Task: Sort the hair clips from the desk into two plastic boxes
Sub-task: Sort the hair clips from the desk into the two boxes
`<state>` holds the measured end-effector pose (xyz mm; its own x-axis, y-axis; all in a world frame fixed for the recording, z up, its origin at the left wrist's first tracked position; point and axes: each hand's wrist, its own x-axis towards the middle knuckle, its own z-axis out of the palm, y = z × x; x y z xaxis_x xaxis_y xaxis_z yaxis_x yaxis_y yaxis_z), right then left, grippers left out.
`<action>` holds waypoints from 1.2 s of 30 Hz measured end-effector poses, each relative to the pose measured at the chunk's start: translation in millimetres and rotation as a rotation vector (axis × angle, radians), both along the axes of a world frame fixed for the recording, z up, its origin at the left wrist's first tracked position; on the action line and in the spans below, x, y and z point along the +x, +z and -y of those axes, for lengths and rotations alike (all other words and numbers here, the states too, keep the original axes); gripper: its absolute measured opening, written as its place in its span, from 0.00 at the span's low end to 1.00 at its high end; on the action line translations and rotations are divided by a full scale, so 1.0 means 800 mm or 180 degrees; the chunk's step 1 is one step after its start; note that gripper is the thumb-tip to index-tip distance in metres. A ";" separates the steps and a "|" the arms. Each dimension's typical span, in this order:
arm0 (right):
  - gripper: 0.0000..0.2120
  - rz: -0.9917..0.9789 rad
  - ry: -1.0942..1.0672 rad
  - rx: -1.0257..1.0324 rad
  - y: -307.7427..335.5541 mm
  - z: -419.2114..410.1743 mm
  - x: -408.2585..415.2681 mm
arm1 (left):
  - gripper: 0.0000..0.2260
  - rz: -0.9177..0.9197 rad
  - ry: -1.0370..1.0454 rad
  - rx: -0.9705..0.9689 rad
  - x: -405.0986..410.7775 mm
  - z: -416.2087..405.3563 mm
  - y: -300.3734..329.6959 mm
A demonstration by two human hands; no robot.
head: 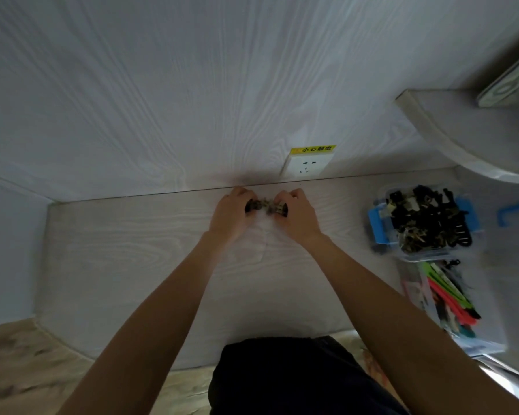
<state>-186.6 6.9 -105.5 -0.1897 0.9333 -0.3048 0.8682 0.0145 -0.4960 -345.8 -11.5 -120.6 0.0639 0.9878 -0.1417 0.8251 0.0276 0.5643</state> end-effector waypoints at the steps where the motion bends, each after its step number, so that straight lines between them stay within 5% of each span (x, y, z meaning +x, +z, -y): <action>1: 0.12 0.0010 -0.0009 0.0002 0.000 0.001 0.000 | 0.13 0.0015 0.0004 0.0001 -0.001 0.000 -0.001; 9: 0.10 -0.0911 -0.0501 0.0288 0.051 0.034 0.034 | 0.10 0.1024 0.0826 0.0172 0.007 0.012 0.039; 15: 0.11 -0.0799 -0.0936 0.1046 0.122 0.089 0.148 | 0.10 0.2006 0.0131 0.0518 0.117 0.028 0.117; 20: 0.14 -0.0105 -0.1298 0.1083 0.130 0.092 0.252 | 0.11 0.1259 -0.1000 0.0832 0.218 0.019 0.139; 26: 0.21 0.0233 -0.1193 0.0636 0.122 0.066 0.308 | 0.14 0.0272 -0.1928 0.0487 0.310 0.008 0.123; 30: 0.28 0.0176 -0.1065 0.0405 0.127 0.064 0.329 | 0.24 0.0220 -0.2002 0.0204 0.334 0.009 0.119; 36: 0.12 0.0051 -0.0998 0.1337 0.133 0.088 0.307 | 0.13 0.0715 -0.1430 0.0984 0.283 0.026 0.116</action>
<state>59.4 -63.6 0.8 0.1199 0.9870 0.1074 0.8701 -0.0524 -0.4900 -119.4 -32.0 -27.6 0.4809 0.8503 0.2138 0.5773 -0.4906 0.6527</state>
